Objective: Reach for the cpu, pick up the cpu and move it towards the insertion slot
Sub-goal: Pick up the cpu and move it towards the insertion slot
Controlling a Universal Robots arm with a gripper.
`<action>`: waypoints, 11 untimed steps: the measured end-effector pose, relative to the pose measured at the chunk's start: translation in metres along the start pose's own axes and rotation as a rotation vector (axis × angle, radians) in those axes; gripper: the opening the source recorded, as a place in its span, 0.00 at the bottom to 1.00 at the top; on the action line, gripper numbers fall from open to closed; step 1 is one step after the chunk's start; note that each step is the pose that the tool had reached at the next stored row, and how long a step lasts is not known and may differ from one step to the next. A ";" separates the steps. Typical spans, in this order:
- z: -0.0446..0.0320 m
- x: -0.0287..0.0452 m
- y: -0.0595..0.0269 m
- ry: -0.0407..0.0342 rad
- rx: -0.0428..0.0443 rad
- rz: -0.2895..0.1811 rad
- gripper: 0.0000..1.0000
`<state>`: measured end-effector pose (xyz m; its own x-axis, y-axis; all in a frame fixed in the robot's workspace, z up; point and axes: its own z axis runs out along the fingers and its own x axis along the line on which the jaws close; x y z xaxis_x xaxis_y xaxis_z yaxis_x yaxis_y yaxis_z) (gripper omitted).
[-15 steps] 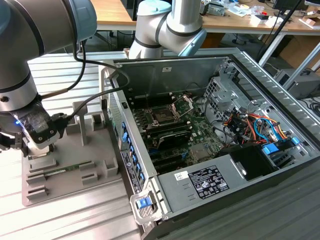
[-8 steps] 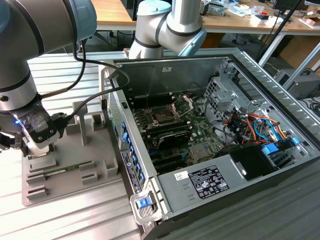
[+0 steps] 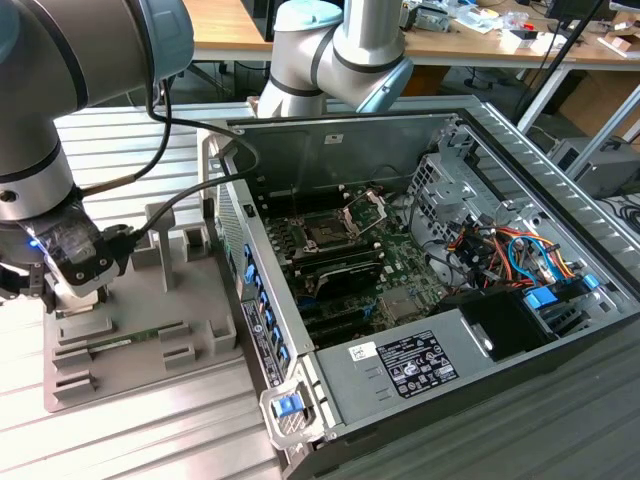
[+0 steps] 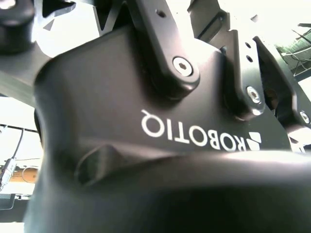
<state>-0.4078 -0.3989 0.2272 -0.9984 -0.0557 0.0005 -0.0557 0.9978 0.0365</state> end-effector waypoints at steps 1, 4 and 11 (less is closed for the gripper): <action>-0.0002 0.0000 0.0000 0.0000 0.0000 0.000 0.55; -0.0010 0.0000 0.0000 0.0000 0.0000 0.000 0.55; -0.0042 0.0000 0.0001 0.0000 0.0000 0.000 0.55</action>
<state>-0.4078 -0.3989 0.2314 -0.9984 -0.0557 0.0005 -0.0557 0.9978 0.0364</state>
